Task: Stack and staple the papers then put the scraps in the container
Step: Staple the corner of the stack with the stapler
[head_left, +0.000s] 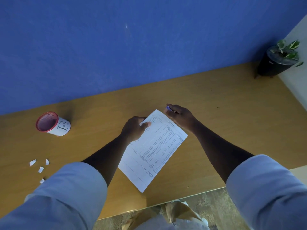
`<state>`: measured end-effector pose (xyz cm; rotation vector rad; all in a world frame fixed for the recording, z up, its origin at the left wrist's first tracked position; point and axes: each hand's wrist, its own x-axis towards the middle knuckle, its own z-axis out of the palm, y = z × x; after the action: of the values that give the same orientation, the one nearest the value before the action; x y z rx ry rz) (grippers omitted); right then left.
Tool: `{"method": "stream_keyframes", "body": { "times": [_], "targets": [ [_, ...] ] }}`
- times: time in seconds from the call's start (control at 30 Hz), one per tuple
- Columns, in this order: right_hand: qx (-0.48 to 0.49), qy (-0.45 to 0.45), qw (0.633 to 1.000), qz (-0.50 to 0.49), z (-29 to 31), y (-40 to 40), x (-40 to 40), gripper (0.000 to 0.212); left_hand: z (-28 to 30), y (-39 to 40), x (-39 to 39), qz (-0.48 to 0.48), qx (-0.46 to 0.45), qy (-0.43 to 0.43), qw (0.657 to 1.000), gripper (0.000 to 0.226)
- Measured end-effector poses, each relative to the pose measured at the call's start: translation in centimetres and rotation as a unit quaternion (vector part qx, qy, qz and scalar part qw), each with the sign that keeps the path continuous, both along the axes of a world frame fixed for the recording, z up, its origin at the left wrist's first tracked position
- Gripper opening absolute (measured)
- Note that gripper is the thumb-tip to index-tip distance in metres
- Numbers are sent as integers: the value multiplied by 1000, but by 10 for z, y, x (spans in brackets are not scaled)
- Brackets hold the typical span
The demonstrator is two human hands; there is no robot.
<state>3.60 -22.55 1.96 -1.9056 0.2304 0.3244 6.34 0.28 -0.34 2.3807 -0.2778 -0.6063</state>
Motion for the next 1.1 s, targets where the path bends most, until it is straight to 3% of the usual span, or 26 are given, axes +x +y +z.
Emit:
{"method": "stream_keyframes", "body": {
  "times": [0.1, 0.5, 1.1],
  "targets": [
    [-13, -18, 999, 38, 5, 0, 2, 22, 2, -1, 0, 2, 7, 2, 1000, 37],
    [-102, -85, 978, 160, 6, 8, 21, 51, 3, -5, 1, 5, 24, -6, 1000, 38],
    [-195, -142, 948, 207, 11, 14, 26, 39, 9, -8, 0, -1, 32, -11, 999, 40]
  ]
}}
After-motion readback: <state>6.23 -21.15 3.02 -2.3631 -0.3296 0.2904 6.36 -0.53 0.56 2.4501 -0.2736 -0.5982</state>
